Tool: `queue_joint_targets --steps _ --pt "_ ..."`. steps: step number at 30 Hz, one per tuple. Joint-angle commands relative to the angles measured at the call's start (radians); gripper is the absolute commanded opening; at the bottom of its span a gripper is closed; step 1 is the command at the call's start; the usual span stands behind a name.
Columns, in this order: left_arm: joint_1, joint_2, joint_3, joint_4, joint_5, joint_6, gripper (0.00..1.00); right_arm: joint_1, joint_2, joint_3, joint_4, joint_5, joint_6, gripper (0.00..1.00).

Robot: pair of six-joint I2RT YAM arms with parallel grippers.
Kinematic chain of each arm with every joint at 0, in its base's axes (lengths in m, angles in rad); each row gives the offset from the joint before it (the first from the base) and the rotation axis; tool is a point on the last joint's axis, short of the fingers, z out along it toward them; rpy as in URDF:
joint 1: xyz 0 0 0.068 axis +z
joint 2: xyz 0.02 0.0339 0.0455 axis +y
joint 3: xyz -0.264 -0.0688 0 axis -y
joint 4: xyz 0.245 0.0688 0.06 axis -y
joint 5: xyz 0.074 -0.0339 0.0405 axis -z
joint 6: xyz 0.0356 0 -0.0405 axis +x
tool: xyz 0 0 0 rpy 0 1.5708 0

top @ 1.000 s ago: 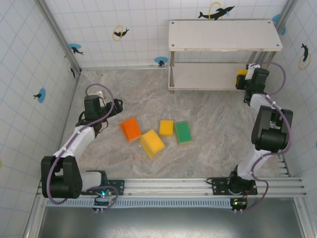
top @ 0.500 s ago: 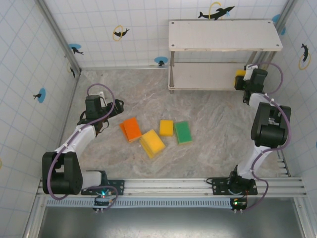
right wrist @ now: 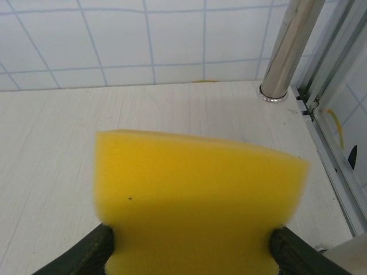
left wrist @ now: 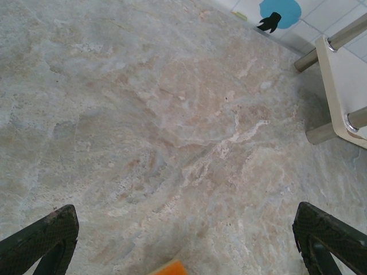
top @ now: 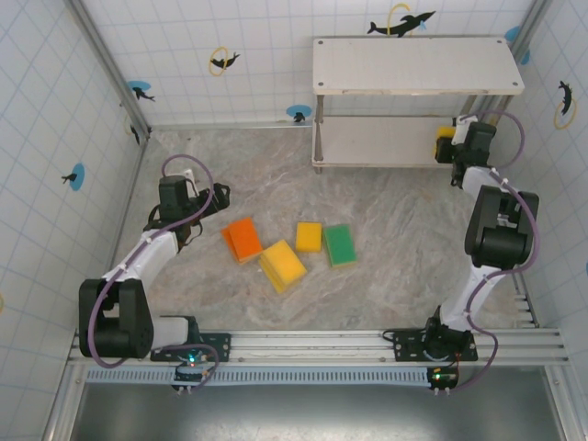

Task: Place and organize the cleaning sponges onto the shelf

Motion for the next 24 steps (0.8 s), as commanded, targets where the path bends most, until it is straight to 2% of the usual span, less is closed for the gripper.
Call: queue_joint_targets --steps 1,24 --pt "-0.006 0.017 0.017 0.021 0.016 0.028 0.98 -0.006 0.017 0.041 -0.021 -0.007 -0.022 0.57" --pt "-0.005 0.055 0.033 0.041 0.046 0.031 0.98 -0.005 0.069 0.118 -0.109 0.064 -0.143 0.57"
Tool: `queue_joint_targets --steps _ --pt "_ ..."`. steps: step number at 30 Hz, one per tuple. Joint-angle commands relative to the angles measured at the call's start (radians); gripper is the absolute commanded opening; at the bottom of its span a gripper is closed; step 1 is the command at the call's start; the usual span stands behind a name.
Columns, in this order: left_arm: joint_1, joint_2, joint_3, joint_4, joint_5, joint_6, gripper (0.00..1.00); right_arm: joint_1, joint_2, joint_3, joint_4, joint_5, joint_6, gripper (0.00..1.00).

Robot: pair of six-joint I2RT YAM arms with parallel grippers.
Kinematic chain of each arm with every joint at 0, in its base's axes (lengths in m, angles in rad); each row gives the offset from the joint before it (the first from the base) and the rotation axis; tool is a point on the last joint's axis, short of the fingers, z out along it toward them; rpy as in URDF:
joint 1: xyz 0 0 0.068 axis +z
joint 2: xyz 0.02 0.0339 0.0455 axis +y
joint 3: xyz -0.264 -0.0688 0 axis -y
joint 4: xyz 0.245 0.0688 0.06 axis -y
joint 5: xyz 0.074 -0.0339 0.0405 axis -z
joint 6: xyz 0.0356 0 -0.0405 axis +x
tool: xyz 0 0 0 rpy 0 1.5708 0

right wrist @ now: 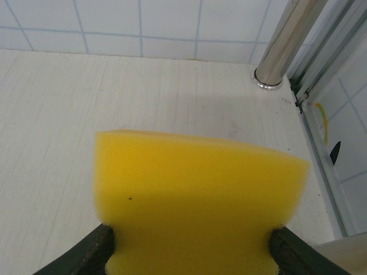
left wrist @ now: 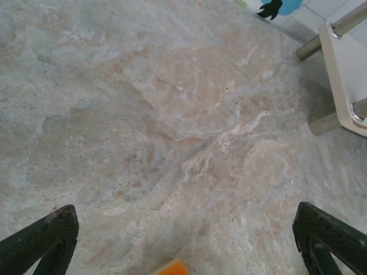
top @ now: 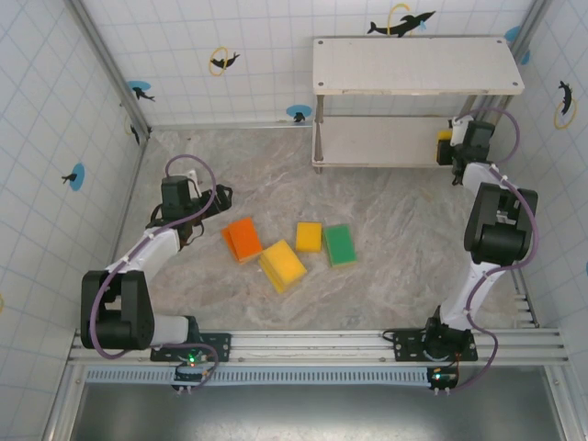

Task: Place and organize the cleaning sponges onto the shelf

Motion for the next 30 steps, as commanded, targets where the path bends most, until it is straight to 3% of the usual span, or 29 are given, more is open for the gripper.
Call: queue_joint_targets --steps 1,30 --pt "-0.006 0.012 0.034 0.019 0.020 0.015 0.98 -0.003 0.037 0.061 -0.017 0.024 -0.025 0.57" --pt "-0.006 0.041 0.051 0.025 0.029 0.017 0.97 0.025 0.123 0.181 -0.135 0.069 -0.098 0.61"
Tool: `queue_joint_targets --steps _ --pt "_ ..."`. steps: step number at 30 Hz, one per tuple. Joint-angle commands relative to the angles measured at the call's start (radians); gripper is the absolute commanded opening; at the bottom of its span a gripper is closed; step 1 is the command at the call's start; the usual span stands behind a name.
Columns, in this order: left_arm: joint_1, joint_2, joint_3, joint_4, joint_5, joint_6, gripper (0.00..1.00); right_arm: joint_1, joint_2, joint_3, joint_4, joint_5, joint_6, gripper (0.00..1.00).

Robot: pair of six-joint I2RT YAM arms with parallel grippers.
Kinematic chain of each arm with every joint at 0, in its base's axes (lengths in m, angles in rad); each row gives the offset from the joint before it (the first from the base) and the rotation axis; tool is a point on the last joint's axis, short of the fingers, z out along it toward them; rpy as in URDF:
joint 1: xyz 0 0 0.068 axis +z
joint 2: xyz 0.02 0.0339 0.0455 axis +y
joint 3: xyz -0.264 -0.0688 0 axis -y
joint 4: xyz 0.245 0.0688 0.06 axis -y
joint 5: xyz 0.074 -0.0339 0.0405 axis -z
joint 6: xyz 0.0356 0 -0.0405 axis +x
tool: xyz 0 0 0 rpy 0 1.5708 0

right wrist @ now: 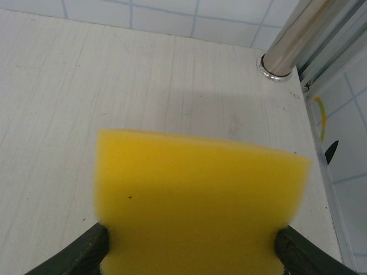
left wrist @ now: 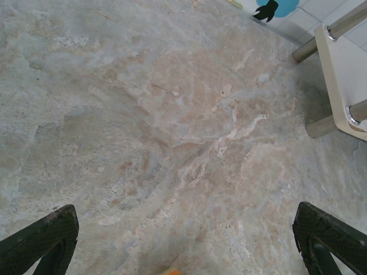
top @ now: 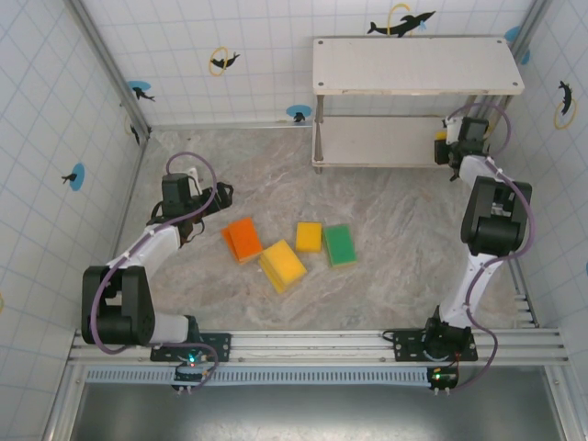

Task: Place and organize the cleaning sponges onto the shelf

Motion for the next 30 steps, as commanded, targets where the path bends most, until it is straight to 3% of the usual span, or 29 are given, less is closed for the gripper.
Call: queue_joint_targets --steps 1,15,30 --pt "-0.006 0.014 0.026 0.016 0.020 0.014 0.98 0.004 0.028 0.059 -0.035 0.008 -0.015 0.61" --pt "-0.006 0.036 0.036 0.016 0.025 0.015 0.98 0.008 0.060 0.093 -0.041 0.040 -0.014 0.62" --pt "-0.004 0.041 0.042 0.015 0.034 0.013 0.98 0.014 0.063 0.100 -0.018 0.058 0.019 0.74"
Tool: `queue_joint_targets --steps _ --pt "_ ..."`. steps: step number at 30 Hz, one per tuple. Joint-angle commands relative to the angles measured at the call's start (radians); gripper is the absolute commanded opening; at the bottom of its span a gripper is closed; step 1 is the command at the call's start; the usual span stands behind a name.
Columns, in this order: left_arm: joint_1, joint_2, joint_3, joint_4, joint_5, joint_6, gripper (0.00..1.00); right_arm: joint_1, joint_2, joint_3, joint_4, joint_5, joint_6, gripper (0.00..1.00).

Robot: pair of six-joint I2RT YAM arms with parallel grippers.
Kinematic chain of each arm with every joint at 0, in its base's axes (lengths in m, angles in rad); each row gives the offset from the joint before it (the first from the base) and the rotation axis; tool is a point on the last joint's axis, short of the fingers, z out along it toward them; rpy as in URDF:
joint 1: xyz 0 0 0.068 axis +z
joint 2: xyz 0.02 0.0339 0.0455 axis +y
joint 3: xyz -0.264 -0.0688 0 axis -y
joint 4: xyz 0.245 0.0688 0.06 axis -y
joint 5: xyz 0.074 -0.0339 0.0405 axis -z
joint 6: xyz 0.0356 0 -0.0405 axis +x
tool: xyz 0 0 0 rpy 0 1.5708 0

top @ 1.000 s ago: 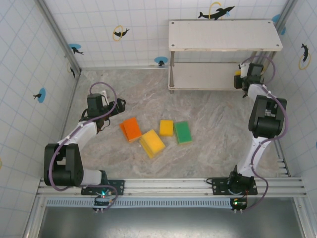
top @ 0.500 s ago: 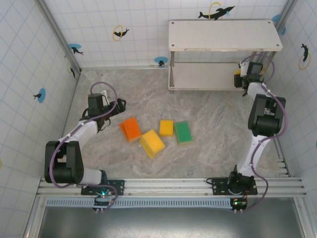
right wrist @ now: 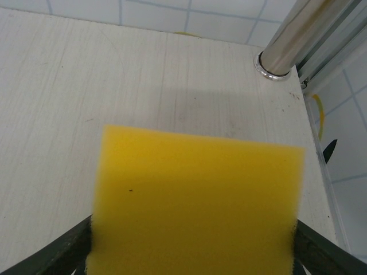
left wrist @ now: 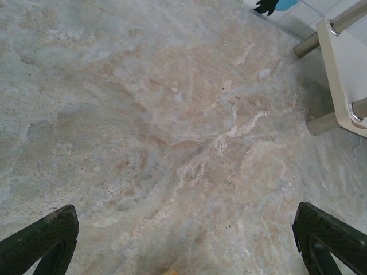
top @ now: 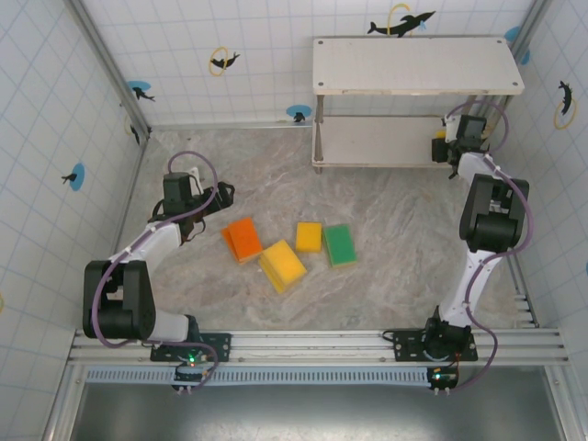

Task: Place and organize the cleaning sponges onto the shelf

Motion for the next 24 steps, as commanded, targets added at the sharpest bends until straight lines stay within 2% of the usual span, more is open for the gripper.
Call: queue_joint_targets --steps 1,24 --pt "-0.004 0.008 0.028 0.011 0.019 0.013 0.98 0.007 0.024 0.050 0.010 0.020 0.013 0.75" --pt "-0.006 0.018 0.035 0.016 0.043 0.015 0.97 0.020 -0.042 0.036 0.042 0.032 0.027 0.90"
